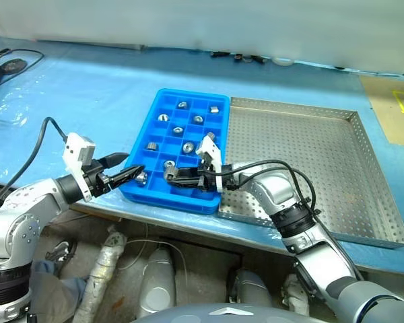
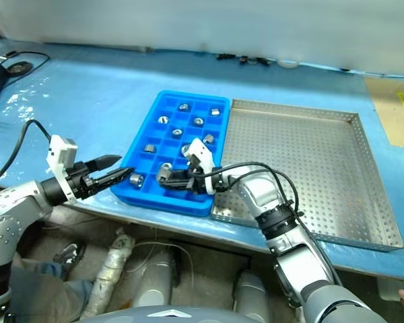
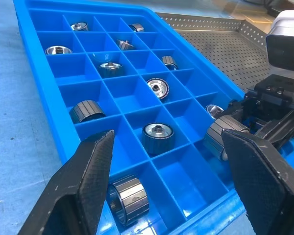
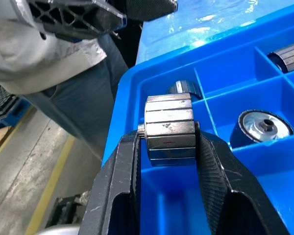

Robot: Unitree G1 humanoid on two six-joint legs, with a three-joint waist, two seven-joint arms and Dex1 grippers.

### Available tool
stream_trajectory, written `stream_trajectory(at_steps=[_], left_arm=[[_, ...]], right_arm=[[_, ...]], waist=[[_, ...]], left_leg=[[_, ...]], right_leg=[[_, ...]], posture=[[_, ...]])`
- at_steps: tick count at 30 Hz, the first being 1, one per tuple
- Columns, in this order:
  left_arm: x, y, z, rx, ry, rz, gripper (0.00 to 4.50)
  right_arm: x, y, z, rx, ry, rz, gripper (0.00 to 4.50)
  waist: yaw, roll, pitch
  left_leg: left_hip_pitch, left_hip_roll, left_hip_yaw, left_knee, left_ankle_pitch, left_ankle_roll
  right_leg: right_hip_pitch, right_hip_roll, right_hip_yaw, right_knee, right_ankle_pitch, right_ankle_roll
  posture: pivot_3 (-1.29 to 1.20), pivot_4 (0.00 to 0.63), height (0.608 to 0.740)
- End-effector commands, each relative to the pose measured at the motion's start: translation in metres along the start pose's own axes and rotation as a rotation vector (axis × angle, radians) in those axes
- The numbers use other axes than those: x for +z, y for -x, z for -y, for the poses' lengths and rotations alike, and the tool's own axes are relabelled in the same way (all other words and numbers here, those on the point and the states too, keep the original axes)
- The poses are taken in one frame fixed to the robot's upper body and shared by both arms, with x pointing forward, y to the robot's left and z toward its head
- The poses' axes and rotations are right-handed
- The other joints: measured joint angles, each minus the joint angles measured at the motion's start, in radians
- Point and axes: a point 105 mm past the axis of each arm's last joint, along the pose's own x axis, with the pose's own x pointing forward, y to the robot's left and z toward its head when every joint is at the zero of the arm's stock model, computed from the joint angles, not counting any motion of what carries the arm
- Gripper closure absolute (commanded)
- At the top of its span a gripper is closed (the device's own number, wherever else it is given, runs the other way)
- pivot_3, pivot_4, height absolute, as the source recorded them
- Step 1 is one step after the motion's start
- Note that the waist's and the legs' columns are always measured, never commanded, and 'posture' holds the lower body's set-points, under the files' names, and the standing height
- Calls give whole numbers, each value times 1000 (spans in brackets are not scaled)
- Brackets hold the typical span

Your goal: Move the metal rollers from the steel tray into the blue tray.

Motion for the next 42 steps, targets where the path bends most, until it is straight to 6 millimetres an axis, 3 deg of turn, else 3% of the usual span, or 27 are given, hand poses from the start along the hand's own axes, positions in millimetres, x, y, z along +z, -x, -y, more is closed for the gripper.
stream_trajectory(at_steps=[1,5,9,13,17,20,23,26,30,34,38,42], left_arm=[[11,-2,-1,-7,-41,26,790],[17,-10,-2,-34,-49,39,790],[22,-19,-3,-68,-61,48,790],[30,-33,-3,-108,-80,66,790],[40,-55,-5,-139,-98,99,790],[50,-77,-5,-158,-112,145,790],[55,-99,-1,-183,-121,177,790],[57,-122,7,-219,-128,200,790],[60,-143,11,-230,-120,225,790],[60,-152,18,-258,-117,238,790],[53,-149,20,-273,-118,229,790],[52,-147,19,-271,-129,228,790]], right_arm=[[7,0,-9,47,25,24,2569],[7,10,-1,0,19,10,1329],[10,18,5,-57,49,15,1329],[36,35,8,-96,78,108,1329],[73,68,19,-238,152,237,1329],[85,102,34,-414,184,302,1329],[82,132,50,-586,165,328,1329],[65,159,63,-760,136,315,1329],[41,179,78,-966,83,301,1329],[29,184,82,-1068,15,329,1329],[31,181,79,-1056,26,319,1329],[35,193,81,-1091,35,323,1329]], waist=[[-1,0,0],[1,0,0],[3,0,0],[-4,-1,-1],[-11,-1,-1],[-13,-1,-1],[-22,-2,-1],[-32,-2,-1],[-50,-2,-1],[-71,-2,-1],[-81,-2,-1],[-81,-2,-1]], left_leg=[[0,0,0,0,0,-1],[0,0,0,1,1,-1],[0,-2,1,1,1,-2],[0,-2,1,3,2,-3],[1,-1,2,2,4,-5],[1,-1,2,3,5,-8],[1,-2,2,4,5,-8],[1,-2,2,5,5,-7],[0,-1,2,5,5,-7],[0,-1,3,5,4,-6],[-1,-1,3,6,3,-4],[0,-2,3,7,2,-2]], right_leg=[[0,0,0,0,0,0],[0,0,0,1,0,0],[1,-1,0,2,0,0],[2,-1,0,2,1,2],[1,1,1,4,1,2],[2,0,1,4,2,2],[3,0,1,3,2,2],[4,0,1,2,2,2],[3,0,1,2,2,2],[2,0,1,2,2,2],[2,0,1,2,2,2],[3,0,1,2,2,2]], posture=[[238,150,740],[206,150,740],[168,150,740],[114,150,740],[73,150,740],[39,150,740],[7,150,740],[-17,150,740],[-43,150,740],[-43,150,740],[-55,150,740],[-59,150,740]])
